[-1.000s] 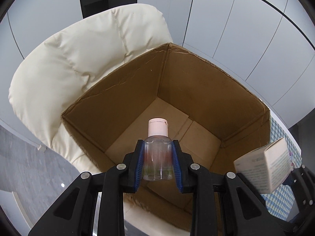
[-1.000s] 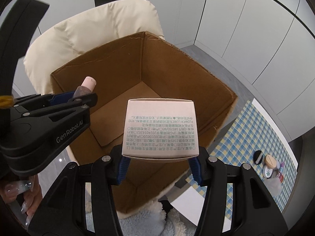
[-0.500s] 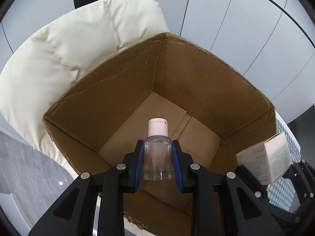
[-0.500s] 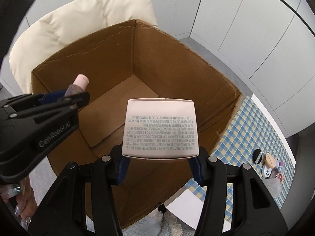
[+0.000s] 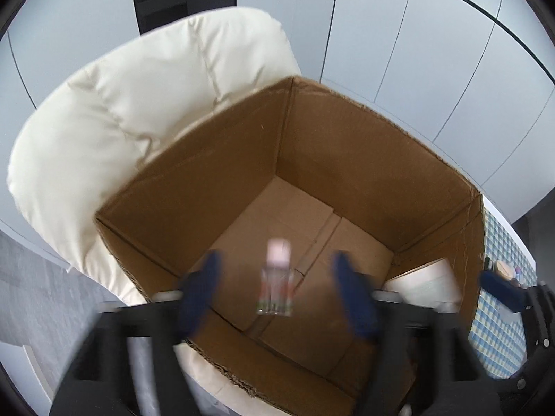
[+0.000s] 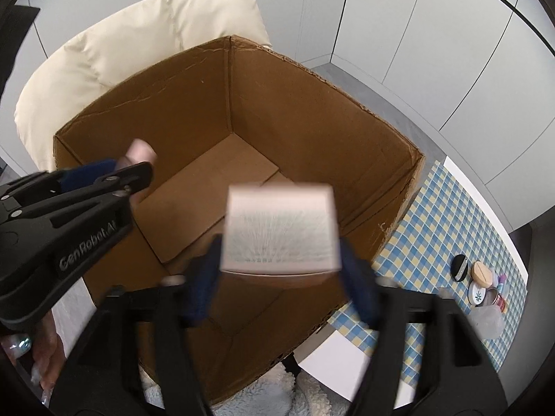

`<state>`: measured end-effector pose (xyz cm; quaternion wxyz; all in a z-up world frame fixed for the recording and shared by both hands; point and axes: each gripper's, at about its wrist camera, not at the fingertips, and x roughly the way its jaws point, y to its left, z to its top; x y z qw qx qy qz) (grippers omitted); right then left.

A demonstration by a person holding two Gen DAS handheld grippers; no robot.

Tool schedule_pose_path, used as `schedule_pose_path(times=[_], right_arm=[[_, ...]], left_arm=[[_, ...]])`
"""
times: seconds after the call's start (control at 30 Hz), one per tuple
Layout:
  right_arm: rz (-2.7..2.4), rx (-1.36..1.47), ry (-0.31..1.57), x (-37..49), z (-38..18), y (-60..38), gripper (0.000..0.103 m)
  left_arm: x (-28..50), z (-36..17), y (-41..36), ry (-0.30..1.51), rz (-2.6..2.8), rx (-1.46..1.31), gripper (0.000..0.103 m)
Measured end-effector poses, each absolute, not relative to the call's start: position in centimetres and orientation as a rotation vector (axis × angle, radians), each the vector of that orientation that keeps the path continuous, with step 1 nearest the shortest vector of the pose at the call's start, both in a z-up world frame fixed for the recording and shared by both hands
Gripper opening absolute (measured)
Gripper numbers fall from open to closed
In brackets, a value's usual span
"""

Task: Organize objects
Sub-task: 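Open the left tool dropping the bottle while the right tool releases the white box, then withdraw both open tools from the box back toward the table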

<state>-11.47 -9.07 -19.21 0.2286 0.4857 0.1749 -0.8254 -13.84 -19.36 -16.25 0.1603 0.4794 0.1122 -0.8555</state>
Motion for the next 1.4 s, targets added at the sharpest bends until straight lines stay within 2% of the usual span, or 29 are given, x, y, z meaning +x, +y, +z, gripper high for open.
schedule_pose_path(times=[0.03, 1.07, 1.4], right_arm=[[-2.278, 1.320, 0.484, -11.3, -19.1, -9.0, 0.095], [-2.290, 1.334, 0.345, -10.7, -17.5, -7.7, 0.096], [-2.299, 1.329, 0.307, -8.4, -15.8, -6.2, 0.096]], left_arm=[[-13.7, -15.9, -19.3, 0.312, -2.455, 1.353, 0.095], [-12.0, -15.5, -18.8, 0.391, -2.419, 1.373, 0.095], [-9.2, -13.6, -18.2, 0.382, -2.403, 1.365, 0.095]])
